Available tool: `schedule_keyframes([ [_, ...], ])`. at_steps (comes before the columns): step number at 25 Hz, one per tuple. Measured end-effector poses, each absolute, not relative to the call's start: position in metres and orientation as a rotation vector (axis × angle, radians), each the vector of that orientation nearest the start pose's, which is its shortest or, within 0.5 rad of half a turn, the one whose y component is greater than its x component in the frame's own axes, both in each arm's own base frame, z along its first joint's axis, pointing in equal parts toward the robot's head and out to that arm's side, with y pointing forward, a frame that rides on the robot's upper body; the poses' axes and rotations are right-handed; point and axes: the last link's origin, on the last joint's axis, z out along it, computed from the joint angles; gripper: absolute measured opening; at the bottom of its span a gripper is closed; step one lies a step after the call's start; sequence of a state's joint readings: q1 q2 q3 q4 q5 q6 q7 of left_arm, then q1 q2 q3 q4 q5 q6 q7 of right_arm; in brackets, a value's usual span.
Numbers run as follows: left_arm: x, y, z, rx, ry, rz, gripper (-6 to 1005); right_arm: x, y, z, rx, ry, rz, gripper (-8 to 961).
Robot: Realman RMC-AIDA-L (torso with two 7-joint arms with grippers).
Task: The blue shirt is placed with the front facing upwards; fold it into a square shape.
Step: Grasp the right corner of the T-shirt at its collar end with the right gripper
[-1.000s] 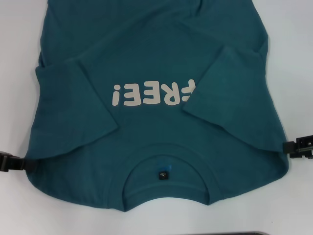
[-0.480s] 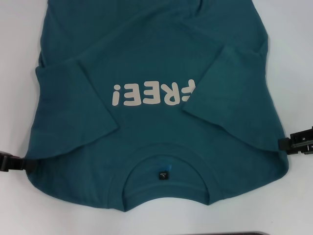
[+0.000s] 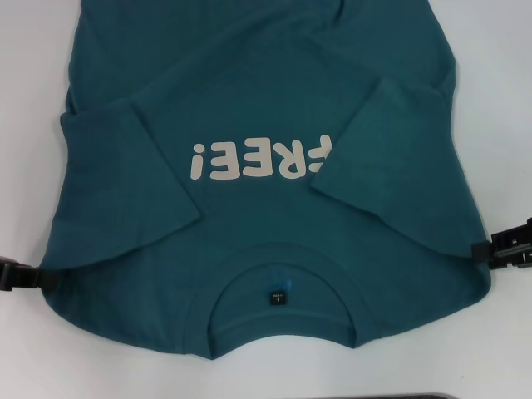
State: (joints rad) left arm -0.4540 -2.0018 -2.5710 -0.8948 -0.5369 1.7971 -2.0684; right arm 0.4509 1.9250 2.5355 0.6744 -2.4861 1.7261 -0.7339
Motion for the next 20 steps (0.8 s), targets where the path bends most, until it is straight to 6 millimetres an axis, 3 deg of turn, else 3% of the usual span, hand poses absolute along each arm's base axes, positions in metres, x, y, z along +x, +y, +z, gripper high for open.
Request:
schedule_keyframes([
  [20,-0.3414,0.2728,0.0611,-2.533,-1.642,0.031,15,0.3474,0.2751,0.0498,-2.209,2.163,0.096,396],
])
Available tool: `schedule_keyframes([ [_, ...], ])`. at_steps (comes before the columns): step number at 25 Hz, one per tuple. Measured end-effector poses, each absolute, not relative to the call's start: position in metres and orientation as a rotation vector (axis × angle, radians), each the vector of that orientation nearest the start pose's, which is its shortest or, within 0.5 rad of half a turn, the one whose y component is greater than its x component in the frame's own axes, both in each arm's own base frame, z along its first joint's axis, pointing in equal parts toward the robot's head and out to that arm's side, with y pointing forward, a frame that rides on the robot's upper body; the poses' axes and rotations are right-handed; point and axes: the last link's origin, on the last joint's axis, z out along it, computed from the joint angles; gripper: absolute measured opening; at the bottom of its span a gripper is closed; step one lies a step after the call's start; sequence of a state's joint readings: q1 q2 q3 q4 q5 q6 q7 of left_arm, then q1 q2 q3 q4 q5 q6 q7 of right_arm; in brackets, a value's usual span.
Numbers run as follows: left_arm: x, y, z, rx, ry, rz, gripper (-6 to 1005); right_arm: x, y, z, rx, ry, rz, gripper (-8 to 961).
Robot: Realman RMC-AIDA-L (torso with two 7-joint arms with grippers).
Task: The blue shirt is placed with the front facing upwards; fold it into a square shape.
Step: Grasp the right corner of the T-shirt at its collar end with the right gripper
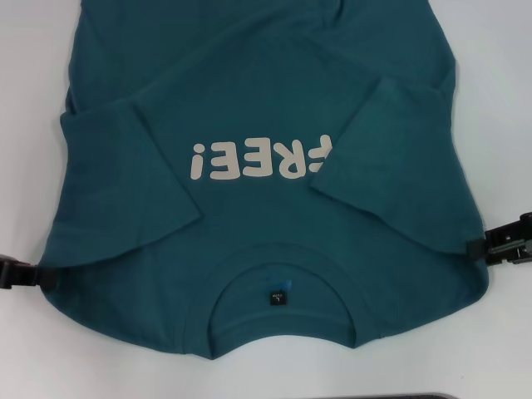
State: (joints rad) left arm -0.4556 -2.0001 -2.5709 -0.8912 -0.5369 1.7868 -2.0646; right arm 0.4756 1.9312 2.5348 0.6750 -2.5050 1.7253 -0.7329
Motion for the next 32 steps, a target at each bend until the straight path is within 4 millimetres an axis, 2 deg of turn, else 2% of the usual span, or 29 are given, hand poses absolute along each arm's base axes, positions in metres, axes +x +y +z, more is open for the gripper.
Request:
schedule_keyframes([
  [9,-0.342,0.273,0.062,-2.532,-1.641,0.032,15,0.347,0.274,0.05,-2.218,2.169,0.058,359],
  [12,-0.342,0.273,0.062,-2.532,-1.641,0.032,15,0.347,0.274,0.05,-2.217,2.17,0.054,157],
  [22,-0.342,0.273,0.062,-2.532,-1.641,0.032,15,0.352,0.271,0.055,-2.199,2.142,0.054,103],
  [32,-0.339,0.268,0.062,-2.558,-1.669,0.033,15,0.357,0.253,0.052,-2.261,2.091,0.214,54],
])
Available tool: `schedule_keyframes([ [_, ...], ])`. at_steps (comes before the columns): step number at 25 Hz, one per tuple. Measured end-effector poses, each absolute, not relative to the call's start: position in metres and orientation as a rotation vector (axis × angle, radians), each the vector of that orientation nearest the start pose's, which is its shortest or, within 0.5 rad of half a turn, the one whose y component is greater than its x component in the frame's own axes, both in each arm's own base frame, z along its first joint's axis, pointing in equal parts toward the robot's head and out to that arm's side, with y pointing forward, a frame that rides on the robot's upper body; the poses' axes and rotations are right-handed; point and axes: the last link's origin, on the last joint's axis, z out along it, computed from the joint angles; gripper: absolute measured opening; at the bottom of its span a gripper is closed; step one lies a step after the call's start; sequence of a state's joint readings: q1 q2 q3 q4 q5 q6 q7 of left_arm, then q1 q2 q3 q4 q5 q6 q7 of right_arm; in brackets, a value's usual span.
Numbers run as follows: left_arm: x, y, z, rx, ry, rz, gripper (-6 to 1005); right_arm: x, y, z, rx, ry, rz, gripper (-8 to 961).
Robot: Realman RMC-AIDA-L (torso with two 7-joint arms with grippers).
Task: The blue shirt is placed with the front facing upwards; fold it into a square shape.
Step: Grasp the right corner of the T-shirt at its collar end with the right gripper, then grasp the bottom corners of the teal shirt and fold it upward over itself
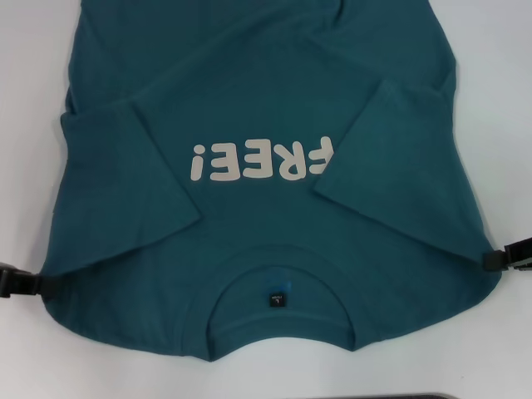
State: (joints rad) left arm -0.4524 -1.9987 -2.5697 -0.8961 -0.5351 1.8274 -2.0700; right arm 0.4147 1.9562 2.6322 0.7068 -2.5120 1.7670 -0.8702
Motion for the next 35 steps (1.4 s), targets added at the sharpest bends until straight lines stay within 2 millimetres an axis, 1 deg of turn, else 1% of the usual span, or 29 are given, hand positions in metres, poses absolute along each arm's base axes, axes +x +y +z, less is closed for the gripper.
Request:
schedule_keyframes([
  [6,-0.34,0.264,0.065,-2.553,-1.694,0.033,15,0.363,0.241,0.053,-2.272,2.071,0.283,51],
  [13,-0.352,0.254,0.069,-2.513,-1.757,0.055,15,0.372,0.227,0.057,-2.245,2.057,0.331,51],
  [20,-0.358,0.242,0.069,-2.494,-1.803,0.059,16,0.382,0.213,0.059,-2.211,2.057,0.365,51],
  [25,-0.359,0.237,0.067,-2.502,-1.82,0.064,16,0.385,0.204,0.061,-2.208,2.054,0.395,51],
  [35,-0.36,0.233,0.065,-2.509,-1.832,0.069,15,0.393,0.181,0.066,-2.153,2.063,0.473,52],
])
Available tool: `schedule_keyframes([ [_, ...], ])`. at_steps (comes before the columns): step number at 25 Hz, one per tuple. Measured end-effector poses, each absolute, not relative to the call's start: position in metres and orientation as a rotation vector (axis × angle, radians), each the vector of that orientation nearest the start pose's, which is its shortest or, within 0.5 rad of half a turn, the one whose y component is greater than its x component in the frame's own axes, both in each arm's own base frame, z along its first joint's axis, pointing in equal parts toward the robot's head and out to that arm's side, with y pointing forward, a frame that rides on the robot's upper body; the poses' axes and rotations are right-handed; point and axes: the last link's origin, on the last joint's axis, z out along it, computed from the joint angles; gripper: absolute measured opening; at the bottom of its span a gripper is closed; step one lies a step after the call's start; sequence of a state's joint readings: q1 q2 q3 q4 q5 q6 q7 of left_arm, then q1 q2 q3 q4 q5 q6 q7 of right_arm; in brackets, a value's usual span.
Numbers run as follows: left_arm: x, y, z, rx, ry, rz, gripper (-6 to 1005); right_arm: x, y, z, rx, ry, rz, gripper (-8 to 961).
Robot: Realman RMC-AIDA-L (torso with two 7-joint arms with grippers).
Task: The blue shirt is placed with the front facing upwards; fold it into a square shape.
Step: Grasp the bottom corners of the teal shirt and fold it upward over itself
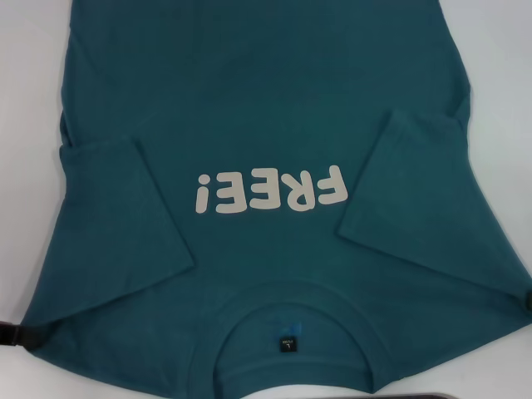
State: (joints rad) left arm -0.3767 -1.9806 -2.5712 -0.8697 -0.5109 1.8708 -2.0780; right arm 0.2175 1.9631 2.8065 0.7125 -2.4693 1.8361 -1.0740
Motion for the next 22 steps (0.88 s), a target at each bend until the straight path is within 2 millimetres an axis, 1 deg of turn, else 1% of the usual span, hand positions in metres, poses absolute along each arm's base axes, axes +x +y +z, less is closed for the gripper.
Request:
schedule_keyframes([
  [6,-0.361,0.229,0.064,-2.508,-1.845,0.068,16,0.396,0.173,0.066,-2.133,2.062,0.49,52],
  [12,-0.364,0.223,0.061,-2.501,-1.869,0.082,16,0.397,0.172,0.066,-2.129,2.059,0.497,52],
  [22,-0.365,0.221,0.06,-2.506,-1.866,0.077,16,0.398,0.169,0.068,-2.118,2.058,0.511,52],
])
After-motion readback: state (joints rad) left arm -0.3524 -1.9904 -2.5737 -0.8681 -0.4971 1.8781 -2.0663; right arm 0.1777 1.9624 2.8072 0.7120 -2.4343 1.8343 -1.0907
